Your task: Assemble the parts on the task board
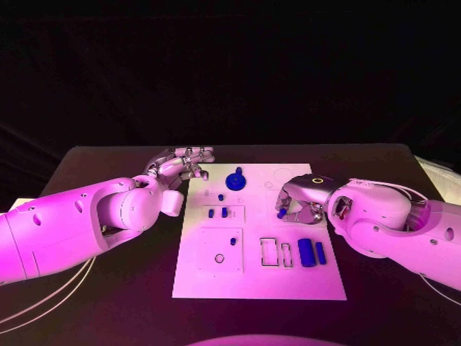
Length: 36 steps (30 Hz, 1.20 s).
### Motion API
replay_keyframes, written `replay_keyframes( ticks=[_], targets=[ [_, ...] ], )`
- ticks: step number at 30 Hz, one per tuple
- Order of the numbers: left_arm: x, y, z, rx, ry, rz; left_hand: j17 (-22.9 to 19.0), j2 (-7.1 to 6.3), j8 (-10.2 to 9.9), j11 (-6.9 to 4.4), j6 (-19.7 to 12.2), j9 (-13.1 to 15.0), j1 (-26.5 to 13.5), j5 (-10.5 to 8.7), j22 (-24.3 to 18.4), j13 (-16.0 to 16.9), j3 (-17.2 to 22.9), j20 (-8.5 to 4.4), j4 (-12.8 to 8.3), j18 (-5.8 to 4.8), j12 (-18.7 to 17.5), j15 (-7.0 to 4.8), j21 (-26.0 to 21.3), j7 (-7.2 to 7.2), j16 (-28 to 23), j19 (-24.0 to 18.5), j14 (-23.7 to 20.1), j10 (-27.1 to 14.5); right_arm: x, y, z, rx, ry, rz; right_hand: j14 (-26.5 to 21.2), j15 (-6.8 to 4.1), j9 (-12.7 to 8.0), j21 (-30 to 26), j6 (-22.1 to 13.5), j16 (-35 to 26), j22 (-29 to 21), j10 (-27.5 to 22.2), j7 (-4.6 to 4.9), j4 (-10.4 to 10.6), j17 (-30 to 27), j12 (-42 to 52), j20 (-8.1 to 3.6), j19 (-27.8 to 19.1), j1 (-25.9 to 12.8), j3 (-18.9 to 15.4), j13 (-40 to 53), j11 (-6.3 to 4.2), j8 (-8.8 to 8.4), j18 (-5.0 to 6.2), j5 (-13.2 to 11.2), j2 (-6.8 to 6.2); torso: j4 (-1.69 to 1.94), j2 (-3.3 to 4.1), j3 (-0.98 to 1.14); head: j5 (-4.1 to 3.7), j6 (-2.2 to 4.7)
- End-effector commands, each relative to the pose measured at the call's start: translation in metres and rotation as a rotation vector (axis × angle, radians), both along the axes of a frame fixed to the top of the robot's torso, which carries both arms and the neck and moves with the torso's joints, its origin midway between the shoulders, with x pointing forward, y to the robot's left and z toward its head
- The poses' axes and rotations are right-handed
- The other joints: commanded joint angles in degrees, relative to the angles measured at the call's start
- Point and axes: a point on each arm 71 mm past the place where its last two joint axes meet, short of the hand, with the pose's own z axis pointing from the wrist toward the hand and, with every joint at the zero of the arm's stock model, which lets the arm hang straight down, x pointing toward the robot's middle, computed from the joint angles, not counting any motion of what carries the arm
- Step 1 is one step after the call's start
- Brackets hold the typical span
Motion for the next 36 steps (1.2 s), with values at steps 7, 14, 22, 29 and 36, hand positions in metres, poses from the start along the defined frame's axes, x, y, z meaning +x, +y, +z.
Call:
replay_keyframes(
  ticks=[7, 14, 22, 29, 36],
  targets=[
    [0.0, -0.002, 0.001, -0.007, -0.009, -0.018, -0.08, 0.5, 0.2, -0.03, -0.43, -0.02, -0.23, 0.23, -0.05, 0.06, -0.34, 0.28, -0.1, 0.58, 0.2, 0.05, -0.3, 0.1, 0.31, 0.0, -0.48, -0.29, 0.001, 0.004, -0.007, -0.033, 0.005, 0.023, 0.8, -0.62, 0.12, 0.74, 1.25, 0.58, 0.63, 1.46, -0.03, 0.0, 0.33, -0.24, -0.49, 0.6, 0.41, 1.55, -0.06, -0.02, 0.37, -0.06, -0.86, 0.85, -0.01, -0.04, 0.07, 0.03, -0.18],
    [0.0, -0.002, 0.001, -0.007, -0.009, -0.019, -0.08, 0.5, 0.2, -0.03, -0.43, -0.02, -0.23, 0.23, -0.05, 0.06, -0.34, 0.28, -0.1, 0.58, 0.2, 0.05, -0.3, 0.1, 0.31, 0.0, -0.48, -0.29, 0.003, 0.008, -0.007, 0.008, -0.037, 0.016, 1.12, -0.76, 0.22, 2.1, 2.51, 1.17, 2.52, 3.38, 0.12, -0.01, 0.95, -0.65, -0.56, 1.95, 1.14, 4.05, -0.02, -0.05, 0.61, -0.4, -2.77, 1.91, -0.03, -0.04, 0.06, 0.07, -0.26],
    [0.0, -0.001, 0.0, -0.005, -0.008, -0.017, -0.08, 0.5, 0.2, -0.03, -0.43, -0.02, -0.23, 0.23, -0.05, 0.06, -0.34, 0.28, -0.1, 0.58, 0.2, 0.05, -0.3, 0.1, 0.31, 0.0, -0.48, -0.29, -0.003, 0.006, 0.004, 0.09, -0.096, 0.006, 1.22, -1.19, 0.35, 4.02, 3.27, 1.77, 5.1, 5.56, 0.37, -1.42, 1.64, -1.12, -0.65, 3.48, 2.45, 7.48, 0.09, -0.36, 0.83, -0.84, -4.16, 1.88, -0.02, -0.09, 0.06, 0.13, -0.29],
    [0.0, -0.001, 0.0, -0.003, -0.008, -0.015, -0.12, 0.58, 0.3, -0.02, -0.5, -0.01, -0.16, 0.25, -0.06, 0.1, -0.32, 0.3, -0.16, 0.59, 0.41, 0.06, -0.34, 0.1, 0.39, 0.0, -0.54, -0.45, -0.011, 0.006, 0.024, 0.168, -0.12, 0.006, 1.25, -1.16, 0.3, 4.46, 3.2, 2.05, 5.59, 5.91, 0.56, -2.02, 1.97, -1.54, -0.65, 3.62, 2.51, 8.86, 0.12, -0.28, 0.71, -0.9, -4.11, 1.3, -0.08, -0.11, 0.03, 0.1, -0.24],
    [0.0, -0.001, -0.001, -0.004, -0.008, -0.016, -0.12, 0.58, 0.3, -0.02, -0.5, -0.01, -0.16, 0.25, -0.06, 0.1, -0.32, 0.3, -0.16, 0.59, 0.41, 0.06, -0.34, 0.1, 0.39, 0.0, -0.54, -0.45, -0.022, 0.021, 0.035, 0.249, -0.103, 0.045, 1.27, -1.1, 0.26, 4.87, 3.16, 2.25, 6.06, 6.07, 0.71, -2.47, 2.2, -1.9, -0.63, 3.77, 2.45, 9.93, 0.13, -0.18, 0.63, -0.97, -3.68, 0.85, -0.06, -0.06, 0.06, 0.16, -0.2]
  ],
)
